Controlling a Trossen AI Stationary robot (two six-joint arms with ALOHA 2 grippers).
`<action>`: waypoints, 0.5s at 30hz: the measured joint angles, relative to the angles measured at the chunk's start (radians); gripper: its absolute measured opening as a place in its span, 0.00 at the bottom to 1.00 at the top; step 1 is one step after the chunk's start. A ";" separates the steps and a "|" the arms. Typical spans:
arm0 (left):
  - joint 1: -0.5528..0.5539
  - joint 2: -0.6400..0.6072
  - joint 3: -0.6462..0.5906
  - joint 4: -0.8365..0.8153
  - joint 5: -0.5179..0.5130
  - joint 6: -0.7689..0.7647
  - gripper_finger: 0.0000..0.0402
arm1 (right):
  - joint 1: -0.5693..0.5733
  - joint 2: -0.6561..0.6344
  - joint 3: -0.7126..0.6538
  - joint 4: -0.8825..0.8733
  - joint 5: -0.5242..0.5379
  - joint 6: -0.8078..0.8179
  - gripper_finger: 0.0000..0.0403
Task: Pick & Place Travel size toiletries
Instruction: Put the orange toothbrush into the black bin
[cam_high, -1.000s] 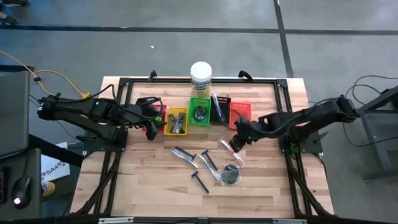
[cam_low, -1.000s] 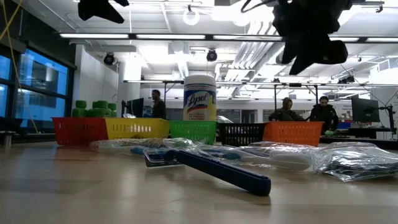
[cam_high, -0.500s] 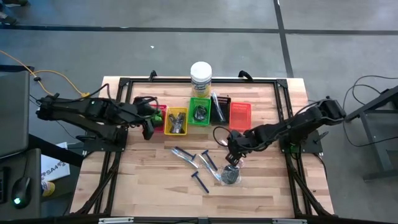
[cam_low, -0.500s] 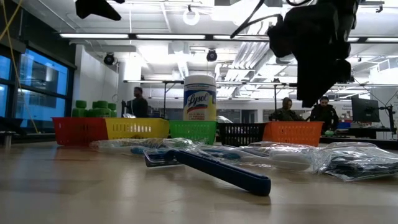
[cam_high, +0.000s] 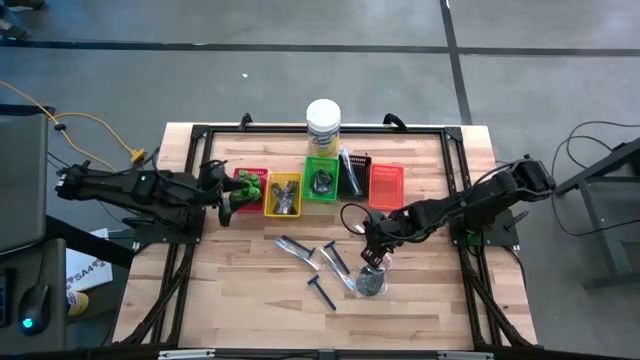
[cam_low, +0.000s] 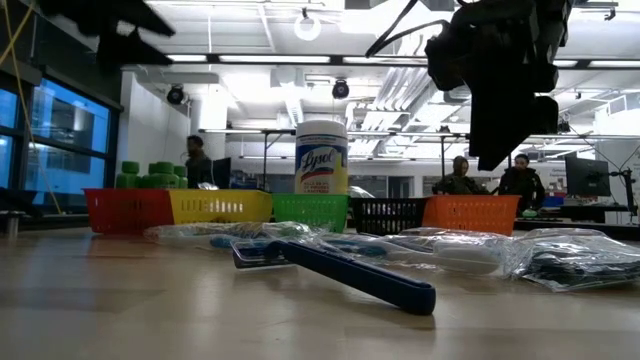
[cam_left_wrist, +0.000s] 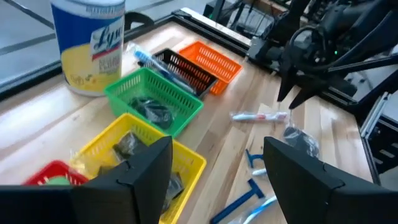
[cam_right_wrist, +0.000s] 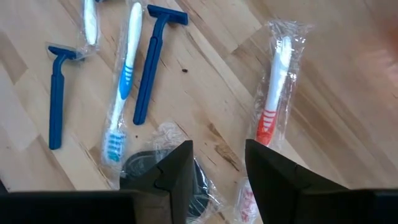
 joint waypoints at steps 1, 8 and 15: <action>0.000 -0.025 -0.035 0.017 0.001 0.003 0.60 | 0.000 0.000 0.000 -0.001 0.000 -0.004 0.34; 0.000 -0.162 -0.246 0.192 0.041 0.025 0.60 | 0.000 0.000 0.000 -0.001 -0.018 -0.009 0.34; 0.000 -0.270 -0.397 0.375 0.104 0.128 0.60 | 0.000 0.000 0.000 -0.001 -0.031 -0.009 0.34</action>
